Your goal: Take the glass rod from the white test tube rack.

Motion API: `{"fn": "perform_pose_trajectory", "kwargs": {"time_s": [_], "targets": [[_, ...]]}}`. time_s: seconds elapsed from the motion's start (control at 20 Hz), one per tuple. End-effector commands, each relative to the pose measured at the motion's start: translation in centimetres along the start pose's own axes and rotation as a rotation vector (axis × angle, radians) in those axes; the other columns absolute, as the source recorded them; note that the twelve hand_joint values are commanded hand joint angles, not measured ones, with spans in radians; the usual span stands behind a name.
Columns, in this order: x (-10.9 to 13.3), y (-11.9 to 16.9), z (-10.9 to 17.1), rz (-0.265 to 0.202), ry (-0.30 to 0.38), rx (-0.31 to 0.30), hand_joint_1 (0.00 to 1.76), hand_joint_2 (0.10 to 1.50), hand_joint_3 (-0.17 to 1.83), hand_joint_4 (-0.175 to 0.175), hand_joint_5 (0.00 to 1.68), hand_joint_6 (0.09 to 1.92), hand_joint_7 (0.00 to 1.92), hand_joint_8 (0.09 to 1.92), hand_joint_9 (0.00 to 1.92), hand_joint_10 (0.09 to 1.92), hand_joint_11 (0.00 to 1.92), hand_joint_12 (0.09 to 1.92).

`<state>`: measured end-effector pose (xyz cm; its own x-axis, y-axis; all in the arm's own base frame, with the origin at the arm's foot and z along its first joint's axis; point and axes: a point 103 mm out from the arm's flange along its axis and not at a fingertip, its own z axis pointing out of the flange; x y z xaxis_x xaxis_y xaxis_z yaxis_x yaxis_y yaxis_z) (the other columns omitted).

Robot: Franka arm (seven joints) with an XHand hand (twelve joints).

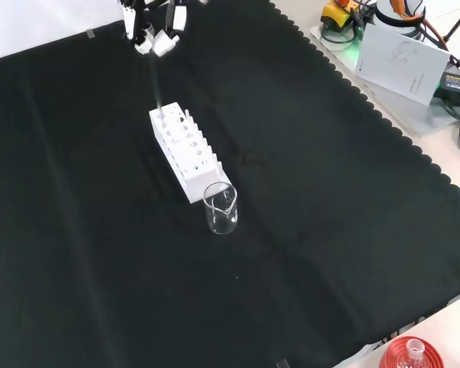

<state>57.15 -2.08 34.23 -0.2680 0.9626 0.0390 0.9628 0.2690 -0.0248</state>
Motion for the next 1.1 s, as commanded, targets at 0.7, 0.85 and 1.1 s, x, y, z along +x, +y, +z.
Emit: {"fn": "perform_pose_trajectory", "kwargs": {"time_s": [0.7, 0.85, 1.1], "targets": [[3.4, 0.4, -3.4, -0.027, -0.051, -0.038, 1.32, 0.59, 0.85, -0.175, 1.08, 0.93, 1.35, 0.79, 1.8, 0.11, 1.64, 0.5], [4.1, 0.6, -3.7, -0.035, -0.055, -0.048, 1.32, 0.59, 0.85, -0.175, 1.08, 0.93, 1.35, 0.8, 1.8, 0.11, 1.64, 0.5], [5.3, 0.6, -4.4, -0.052, -0.055, -0.065, 1.32, 0.59, 0.85, -0.175, 1.08, 0.93, 1.35, 0.8, 1.8, 0.11, 1.64, 0.49]]}}
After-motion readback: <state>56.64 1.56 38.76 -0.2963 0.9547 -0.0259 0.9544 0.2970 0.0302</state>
